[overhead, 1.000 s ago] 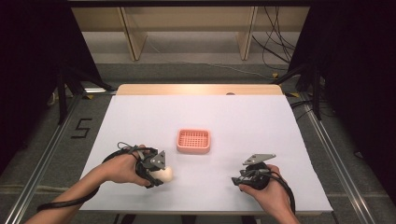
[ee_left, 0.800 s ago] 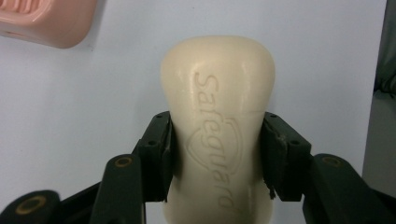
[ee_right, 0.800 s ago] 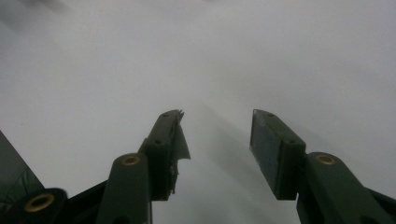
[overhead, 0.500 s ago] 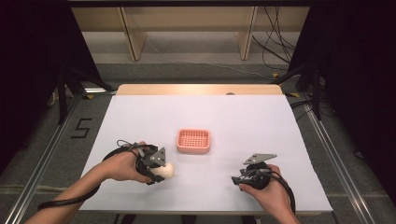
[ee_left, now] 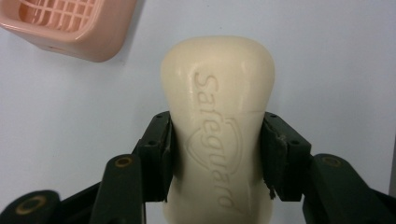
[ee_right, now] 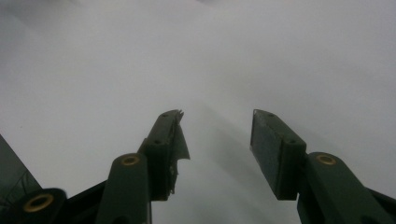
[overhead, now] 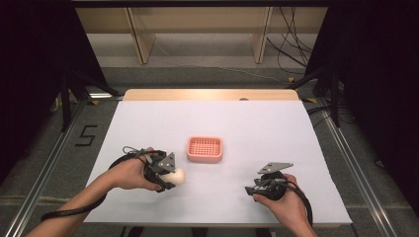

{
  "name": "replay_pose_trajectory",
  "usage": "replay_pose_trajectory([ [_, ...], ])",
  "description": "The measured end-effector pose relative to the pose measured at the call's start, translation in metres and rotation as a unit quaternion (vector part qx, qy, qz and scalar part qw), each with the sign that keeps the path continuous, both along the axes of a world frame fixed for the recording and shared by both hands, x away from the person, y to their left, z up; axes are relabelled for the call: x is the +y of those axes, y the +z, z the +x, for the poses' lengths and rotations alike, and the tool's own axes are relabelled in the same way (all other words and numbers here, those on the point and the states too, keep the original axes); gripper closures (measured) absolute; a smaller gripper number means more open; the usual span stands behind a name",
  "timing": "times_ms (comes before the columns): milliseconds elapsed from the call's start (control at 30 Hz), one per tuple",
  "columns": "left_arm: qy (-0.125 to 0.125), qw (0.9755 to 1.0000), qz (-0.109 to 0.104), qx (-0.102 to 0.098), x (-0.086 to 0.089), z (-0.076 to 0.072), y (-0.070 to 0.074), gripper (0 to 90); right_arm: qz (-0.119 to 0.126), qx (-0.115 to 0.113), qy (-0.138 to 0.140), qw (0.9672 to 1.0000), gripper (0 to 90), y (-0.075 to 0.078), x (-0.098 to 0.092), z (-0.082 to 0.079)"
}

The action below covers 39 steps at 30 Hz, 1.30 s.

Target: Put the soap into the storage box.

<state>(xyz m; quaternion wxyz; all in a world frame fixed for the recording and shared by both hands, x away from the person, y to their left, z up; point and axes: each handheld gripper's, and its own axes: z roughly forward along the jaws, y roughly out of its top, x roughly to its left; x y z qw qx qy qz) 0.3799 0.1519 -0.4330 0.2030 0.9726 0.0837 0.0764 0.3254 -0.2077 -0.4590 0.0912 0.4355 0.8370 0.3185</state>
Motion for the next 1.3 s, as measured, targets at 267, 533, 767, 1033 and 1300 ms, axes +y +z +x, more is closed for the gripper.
replay_pose_trajectory([
  [267,0.005,1.0000,-0.004,0.000,0.000,0.003,0.001,49.2,-0.004,-0.006,0.004,1.0000,53.3,0.000,-0.001,0.000],
  [533,0.012,0.9998,-0.014,-0.005,-0.001,0.008,0.003,49.2,-0.001,0.001,-0.002,1.0000,53.3,0.001,-0.001,0.000],
  [767,0.010,0.9999,-0.010,-0.010,-0.002,0.012,0.007,49.2,-0.002,0.004,-0.002,1.0000,53.3,0.002,-0.001,-0.001],
  [1033,0.011,0.9998,-0.013,-0.012,-0.003,0.016,0.008,49.2,-0.003,-0.008,0.005,1.0000,53.2,0.002,-0.003,0.001],
  [1300,0.014,0.9996,-0.019,-0.016,-0.006,0.018,0.010,49.2,-0.001,-0.009,0.003,1.0000,53.2,0.001,-0.003,0.000],
])
